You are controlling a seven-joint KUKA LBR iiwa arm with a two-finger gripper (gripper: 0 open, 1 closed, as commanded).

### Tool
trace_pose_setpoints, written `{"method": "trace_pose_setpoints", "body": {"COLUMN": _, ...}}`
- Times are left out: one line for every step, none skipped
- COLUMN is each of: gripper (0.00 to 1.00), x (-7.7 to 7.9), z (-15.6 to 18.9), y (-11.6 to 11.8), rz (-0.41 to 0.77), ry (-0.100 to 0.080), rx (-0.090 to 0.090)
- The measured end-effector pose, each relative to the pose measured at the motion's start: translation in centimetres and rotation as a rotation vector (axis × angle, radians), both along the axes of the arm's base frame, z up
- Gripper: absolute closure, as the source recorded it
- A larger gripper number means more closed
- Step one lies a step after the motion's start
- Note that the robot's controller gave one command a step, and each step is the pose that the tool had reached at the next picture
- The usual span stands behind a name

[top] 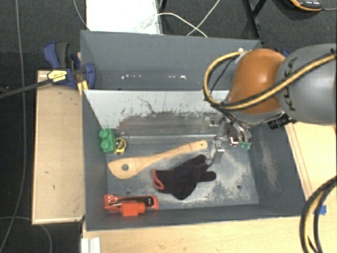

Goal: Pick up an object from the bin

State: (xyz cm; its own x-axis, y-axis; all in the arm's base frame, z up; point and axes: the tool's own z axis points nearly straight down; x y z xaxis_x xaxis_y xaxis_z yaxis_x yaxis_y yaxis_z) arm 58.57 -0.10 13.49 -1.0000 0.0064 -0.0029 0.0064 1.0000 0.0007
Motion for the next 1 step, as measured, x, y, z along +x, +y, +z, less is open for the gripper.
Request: {"method": "trace_pose_setpoints", "body": {"gripper": 0.0, "x": 0.0, "z": 0.0, "y": 0.0, "rz": 0.0, "ry": 0.0, "rx": 0.0}}
